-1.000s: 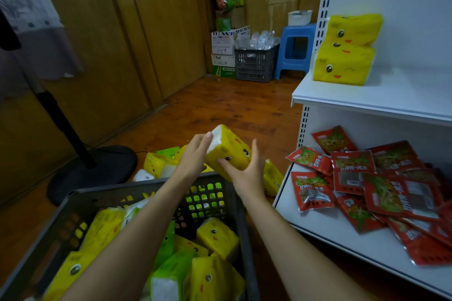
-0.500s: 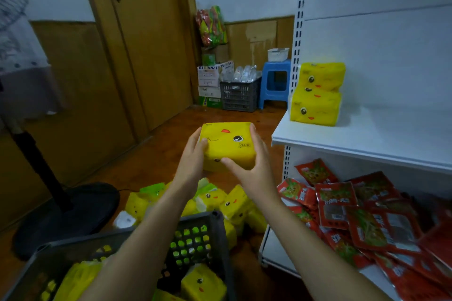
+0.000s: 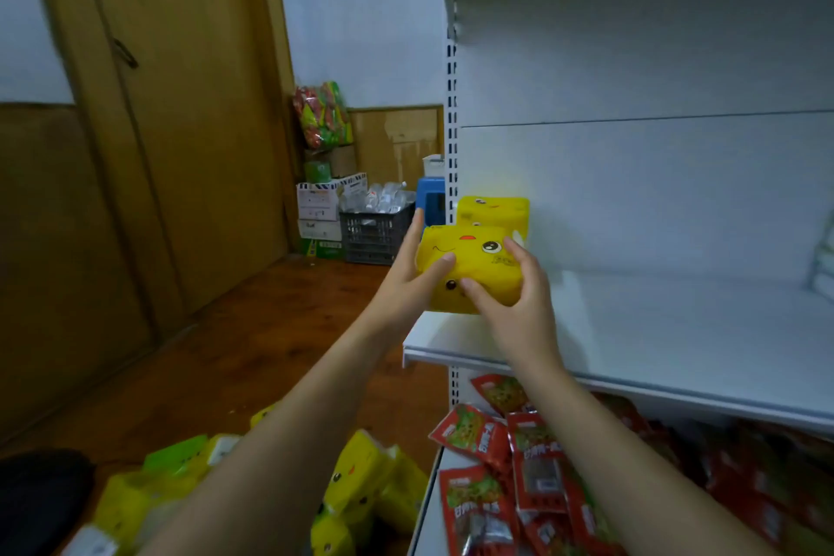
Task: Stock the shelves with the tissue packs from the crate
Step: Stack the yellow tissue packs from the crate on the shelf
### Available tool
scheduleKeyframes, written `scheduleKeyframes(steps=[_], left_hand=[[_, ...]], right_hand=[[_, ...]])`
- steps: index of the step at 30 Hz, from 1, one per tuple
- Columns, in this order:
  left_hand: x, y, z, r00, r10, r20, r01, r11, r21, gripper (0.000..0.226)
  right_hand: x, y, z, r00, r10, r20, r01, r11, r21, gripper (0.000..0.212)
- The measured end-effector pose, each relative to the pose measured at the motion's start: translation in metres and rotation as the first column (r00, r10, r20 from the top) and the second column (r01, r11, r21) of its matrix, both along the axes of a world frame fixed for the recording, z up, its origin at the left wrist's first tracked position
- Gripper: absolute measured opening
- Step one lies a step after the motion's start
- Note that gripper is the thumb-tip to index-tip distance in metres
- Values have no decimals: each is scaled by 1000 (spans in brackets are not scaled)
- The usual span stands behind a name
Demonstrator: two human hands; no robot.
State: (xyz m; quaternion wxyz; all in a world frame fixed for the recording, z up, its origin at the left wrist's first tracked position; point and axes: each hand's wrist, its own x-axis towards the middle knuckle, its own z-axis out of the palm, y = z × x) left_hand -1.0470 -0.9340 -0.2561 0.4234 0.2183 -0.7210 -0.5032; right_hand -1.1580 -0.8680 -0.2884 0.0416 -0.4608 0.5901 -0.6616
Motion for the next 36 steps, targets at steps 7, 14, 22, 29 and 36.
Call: scheduleKeyframes(steps=[7,14,22,29,36], left_hand=[[-39,-32,24,989,68,131,-50,989,-138,47],[-43,-47,-19,918,119,379,-89,991,-97,79],[-47,-37,-62,647,434,628,-275,900,-338,86],[-37,-27,-63,432,458,777,-172,887,-427,76],[-31,-24,-66,424,489,762,-134,866,-481,83]], right_hand=[[-51,-29,25,991,-100,-84,104,993,54,66],[-70,-45,6,993,-103,-62,111,983,148,67],[-62,-61,1,974,-185,-133,204,968,149,70],[-62,-61,-16,981,-161,-109,169,983,67,80],[-63,-66,-12,955,-215,-203,242,963,119,89]])
